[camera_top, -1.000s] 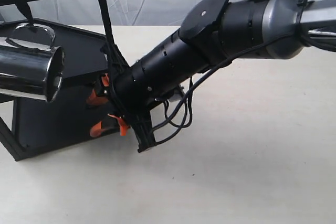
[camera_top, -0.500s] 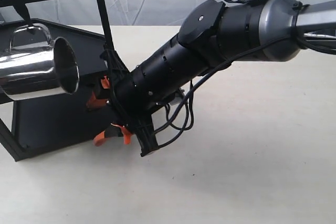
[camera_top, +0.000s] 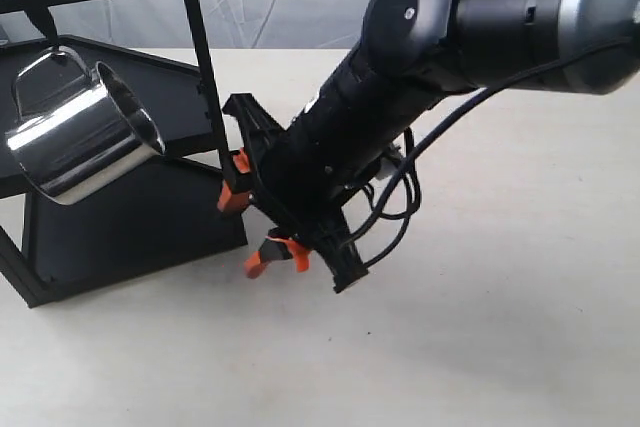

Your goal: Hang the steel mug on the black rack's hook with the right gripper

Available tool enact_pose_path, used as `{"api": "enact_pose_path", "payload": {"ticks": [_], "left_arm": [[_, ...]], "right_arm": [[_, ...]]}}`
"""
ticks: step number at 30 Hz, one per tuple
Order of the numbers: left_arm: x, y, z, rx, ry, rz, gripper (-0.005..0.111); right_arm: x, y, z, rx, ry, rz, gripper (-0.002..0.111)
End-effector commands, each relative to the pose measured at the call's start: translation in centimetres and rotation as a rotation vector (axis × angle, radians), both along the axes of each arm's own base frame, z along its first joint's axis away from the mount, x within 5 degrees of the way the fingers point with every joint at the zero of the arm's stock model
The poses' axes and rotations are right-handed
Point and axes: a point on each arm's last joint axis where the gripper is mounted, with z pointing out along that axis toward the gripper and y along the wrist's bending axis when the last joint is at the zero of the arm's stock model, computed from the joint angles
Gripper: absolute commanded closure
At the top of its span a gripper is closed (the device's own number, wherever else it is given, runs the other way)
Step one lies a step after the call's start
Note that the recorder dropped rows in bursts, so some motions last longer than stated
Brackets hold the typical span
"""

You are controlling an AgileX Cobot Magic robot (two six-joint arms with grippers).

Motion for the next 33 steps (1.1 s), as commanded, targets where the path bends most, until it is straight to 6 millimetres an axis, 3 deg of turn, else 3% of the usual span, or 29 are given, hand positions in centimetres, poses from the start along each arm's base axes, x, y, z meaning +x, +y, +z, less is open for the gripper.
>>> {"api": "enact_pose_path", "payload": {"ticks": [1,6,9,12,16,20,26,33], "left_arm": [[0.0,0.0,0.1,0.001,-0.002,-0.001,0.107],[0.0,0.0,0.1,0.001,-0.002,-0.001,0.107],[0.0,0.0,0.1,0.001,-0.002,-0.001,0.107],[0.0,0.0,0.1,0.001,-0.002,-0.001,0.107],[0.0,0.0,0.1,0.001,-0.002,-0.001,0.107],[0.0,0.0,0.1,0.001,-0.002,-0.001,0.107],[0.0,0.0,0.1,0.001,-0.002,-0.001,0.107],[0.0,0.0,0.1,0.001,-0.002,-0.001,0.107]], "right_arm": [[-0.5,-2.0,1.6,-0.141,-0.114,0.068,0.067],[-1.5,-4.0,2.9,-0.303,-0.173,0.174,0.086],[-2.0,-5.5,3.8,-0.421,-0.224,0.273,0.109],[-2.3,-6.4,4.3,-0.511,-0.279,0.392,0.109],[-2.0,-7.7,4.3,-0.671,-0.396,0.716,0.109],[-1.1,-8.7,4.6,-0.826,-0.457,0.773,0.109],[0.4,-8.4,5.2,-0.873,-0.652,0.770,0.109],[0.9,-9.1,6.3,-0.989,-0.752,0.813,0.109]]}}
